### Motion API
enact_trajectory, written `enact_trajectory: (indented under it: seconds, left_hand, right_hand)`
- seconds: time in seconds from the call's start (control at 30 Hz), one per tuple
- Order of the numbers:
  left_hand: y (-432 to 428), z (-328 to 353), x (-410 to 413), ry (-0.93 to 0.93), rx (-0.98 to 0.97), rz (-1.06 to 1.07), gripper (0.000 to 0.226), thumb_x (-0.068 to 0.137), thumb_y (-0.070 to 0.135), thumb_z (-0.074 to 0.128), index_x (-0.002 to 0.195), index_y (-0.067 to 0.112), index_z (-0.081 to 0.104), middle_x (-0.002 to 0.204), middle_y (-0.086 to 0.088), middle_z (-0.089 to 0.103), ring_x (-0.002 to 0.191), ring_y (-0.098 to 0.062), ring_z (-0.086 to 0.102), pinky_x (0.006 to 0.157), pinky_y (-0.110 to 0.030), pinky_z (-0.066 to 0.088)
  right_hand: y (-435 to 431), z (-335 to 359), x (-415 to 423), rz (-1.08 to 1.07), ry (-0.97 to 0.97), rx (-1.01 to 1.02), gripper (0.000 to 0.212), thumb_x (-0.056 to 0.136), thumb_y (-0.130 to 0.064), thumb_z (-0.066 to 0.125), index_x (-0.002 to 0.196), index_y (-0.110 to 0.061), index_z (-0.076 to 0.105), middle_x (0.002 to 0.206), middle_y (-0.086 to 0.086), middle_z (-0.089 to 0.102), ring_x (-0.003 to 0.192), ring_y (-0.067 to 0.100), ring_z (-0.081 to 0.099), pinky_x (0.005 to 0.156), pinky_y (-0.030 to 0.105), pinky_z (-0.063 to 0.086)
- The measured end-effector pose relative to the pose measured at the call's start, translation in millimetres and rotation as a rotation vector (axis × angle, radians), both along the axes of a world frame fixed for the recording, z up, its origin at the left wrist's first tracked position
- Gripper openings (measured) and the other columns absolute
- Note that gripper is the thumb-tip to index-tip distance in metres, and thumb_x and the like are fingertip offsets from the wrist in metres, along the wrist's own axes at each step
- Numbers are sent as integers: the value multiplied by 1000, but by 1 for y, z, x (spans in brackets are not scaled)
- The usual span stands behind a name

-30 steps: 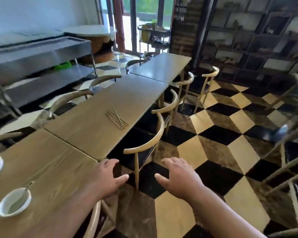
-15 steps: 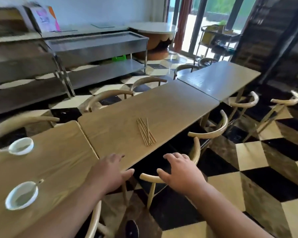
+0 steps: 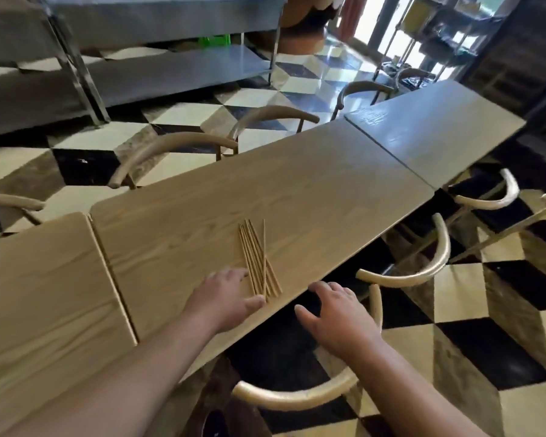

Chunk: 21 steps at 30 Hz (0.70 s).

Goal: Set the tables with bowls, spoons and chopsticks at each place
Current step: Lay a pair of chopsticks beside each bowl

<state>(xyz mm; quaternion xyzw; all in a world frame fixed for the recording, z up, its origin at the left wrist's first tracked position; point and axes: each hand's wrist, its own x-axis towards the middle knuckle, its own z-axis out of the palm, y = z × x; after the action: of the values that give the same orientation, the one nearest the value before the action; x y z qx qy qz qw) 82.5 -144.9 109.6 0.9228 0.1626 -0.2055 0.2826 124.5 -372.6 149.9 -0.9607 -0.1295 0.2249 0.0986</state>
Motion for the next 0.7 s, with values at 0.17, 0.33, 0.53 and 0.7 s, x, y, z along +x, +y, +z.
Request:
enact_trajectory:
  seconds: [0.17,0.33,0.53,0.7]
  left_hand:
    - [-1,-73,42,109,-338,358,72,94,69,62,153,31,49,161,-3,52,139,-27,57,112,-46,49]
    - [-13,-138,71,92,-656,735,69,97,73,51,147,26,55,153,-5,60,134,-23,60,117,-48,43]
    - [-17,-167,90,101,-943,1051,76,109,64,32,158,7,44,156,-14,56,138,-27,58,119,-45,39]
    - [-14,-173,103,130,-1018,1131,92,101,78,28,150,5,55,134,-5,69,123,-20,62,117,-42,39]
  right_hand:
    - [29,-69,61,-8,153,38,67,96,-62,60,152,-27,50,150,-2,56,140,21,50,109,40,50]
    - [63,-147,122,5,237,78,67,98,-58,61,151,-18,50,147,6,57,134,27,56,109,42,49]
    - [101,-197,147,34,230,14,69,95,-56,69,139,-7,49,137,13,54,124,34,59,100,43,51]
    - [124,-206,149,107,240,-41,51,98,-34,69,131,-3,45,133,16,55,121,36,62,93,41,54]
